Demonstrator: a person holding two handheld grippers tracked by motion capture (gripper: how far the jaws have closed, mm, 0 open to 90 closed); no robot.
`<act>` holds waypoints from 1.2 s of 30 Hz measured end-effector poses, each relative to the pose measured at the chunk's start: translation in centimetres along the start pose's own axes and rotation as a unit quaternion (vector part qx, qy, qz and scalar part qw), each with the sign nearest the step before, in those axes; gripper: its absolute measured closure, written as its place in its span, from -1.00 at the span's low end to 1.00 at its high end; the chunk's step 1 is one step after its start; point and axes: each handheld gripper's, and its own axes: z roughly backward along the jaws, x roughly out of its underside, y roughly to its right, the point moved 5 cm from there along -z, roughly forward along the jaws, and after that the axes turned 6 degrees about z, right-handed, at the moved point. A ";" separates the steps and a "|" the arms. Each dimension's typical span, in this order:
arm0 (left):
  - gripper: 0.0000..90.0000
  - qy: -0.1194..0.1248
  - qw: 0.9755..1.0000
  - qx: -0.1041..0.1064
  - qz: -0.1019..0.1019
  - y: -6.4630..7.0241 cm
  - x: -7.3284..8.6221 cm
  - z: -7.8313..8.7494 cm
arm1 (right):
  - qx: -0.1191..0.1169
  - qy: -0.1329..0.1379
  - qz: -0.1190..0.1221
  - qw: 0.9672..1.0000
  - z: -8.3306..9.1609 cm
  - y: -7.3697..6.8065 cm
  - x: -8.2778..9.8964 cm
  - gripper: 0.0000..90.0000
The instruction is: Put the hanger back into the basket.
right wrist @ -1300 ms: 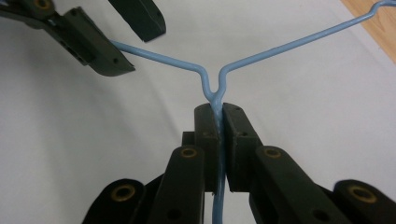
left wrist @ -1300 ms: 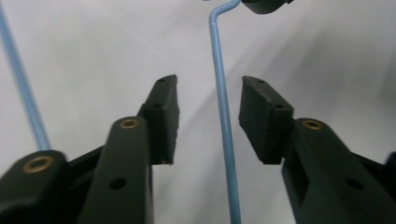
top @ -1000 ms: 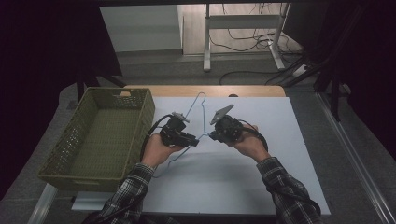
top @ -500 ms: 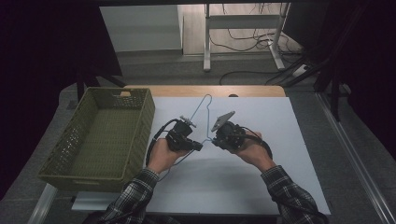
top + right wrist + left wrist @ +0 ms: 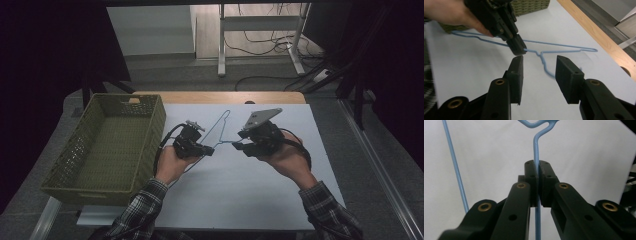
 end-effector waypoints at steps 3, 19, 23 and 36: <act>0.94 0.017 1.000 0.002 0.000 0.1 -0.2 0.6 | 0.004 0.011 -0.012 1.000 1.2 -0.3 1.0 0.25; 0.93 0.031 0.998 0.046 0.001 1.9 0.1 1.5 | 0.014 0.122 -0.073 0.990 -4.2 -0.4 4.0 0.34; 0.93 0.027 0.998 0.050 0.008 1.8 0.5 1.2 | 0.013 0.143 -0.063 0.988 -5.2 -0.6 3.3 0.52; 0.30 0.022 0.993 -0.046 -0.103 3.7 0.3 1.9 | 0.053 0.115 -0.049 0.991 -4.7 -1.6 1.4 0.89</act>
